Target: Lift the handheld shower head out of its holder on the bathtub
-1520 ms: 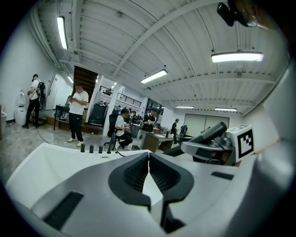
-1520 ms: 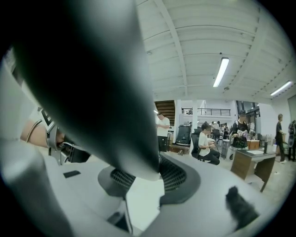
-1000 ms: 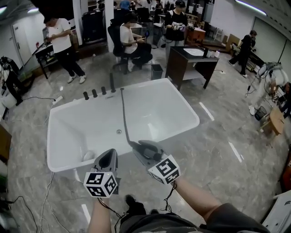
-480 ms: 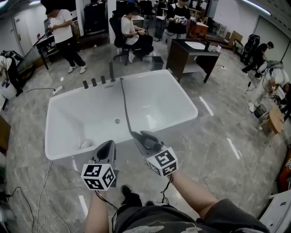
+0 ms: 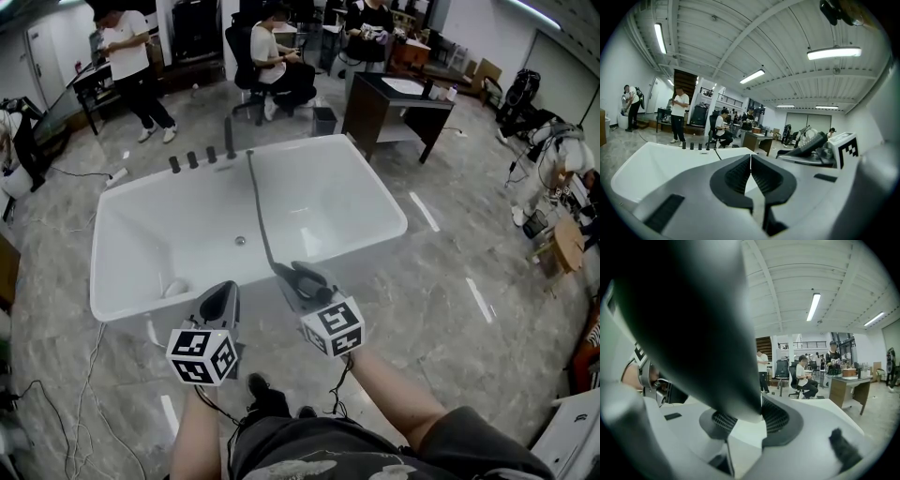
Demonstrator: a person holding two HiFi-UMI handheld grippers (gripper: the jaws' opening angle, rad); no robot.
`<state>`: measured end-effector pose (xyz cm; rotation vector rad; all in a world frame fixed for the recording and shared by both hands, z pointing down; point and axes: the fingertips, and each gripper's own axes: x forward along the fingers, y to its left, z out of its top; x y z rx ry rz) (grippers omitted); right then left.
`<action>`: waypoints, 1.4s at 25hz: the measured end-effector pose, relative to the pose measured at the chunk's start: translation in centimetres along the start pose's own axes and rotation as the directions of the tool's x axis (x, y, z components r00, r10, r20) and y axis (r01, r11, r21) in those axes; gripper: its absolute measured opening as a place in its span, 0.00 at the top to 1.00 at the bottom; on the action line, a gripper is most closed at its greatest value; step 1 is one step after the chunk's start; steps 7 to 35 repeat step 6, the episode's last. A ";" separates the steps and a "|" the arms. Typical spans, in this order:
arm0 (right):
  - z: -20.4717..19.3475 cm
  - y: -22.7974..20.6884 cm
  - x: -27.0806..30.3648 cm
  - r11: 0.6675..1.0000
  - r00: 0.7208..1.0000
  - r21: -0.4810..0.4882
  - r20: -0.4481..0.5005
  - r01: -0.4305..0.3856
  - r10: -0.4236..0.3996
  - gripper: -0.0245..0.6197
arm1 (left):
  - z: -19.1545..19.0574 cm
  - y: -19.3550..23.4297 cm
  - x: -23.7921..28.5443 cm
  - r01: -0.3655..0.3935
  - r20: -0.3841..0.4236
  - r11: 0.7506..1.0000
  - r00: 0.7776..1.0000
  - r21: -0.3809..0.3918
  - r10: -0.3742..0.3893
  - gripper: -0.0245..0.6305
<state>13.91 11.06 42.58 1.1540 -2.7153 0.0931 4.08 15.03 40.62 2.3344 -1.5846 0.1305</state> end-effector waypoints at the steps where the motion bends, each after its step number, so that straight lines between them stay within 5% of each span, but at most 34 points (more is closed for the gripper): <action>1: 0.0 -0.2 0.0 1.000 1.000 0.004 -0.002 0.003 -0.003 0.74 | 0.0 0.0 0.1 0.000 -0.001 1.000 1.000 0.000 0.000 0.94; 35: -0.1 -0.9 -0.5 1.000 1.000 0.002 -0.001 0.011 -0.011 0.74 | 0.1 -0.6 0.3 0.002 -0.004 1.000 1.000 0.002 -0.002 0.94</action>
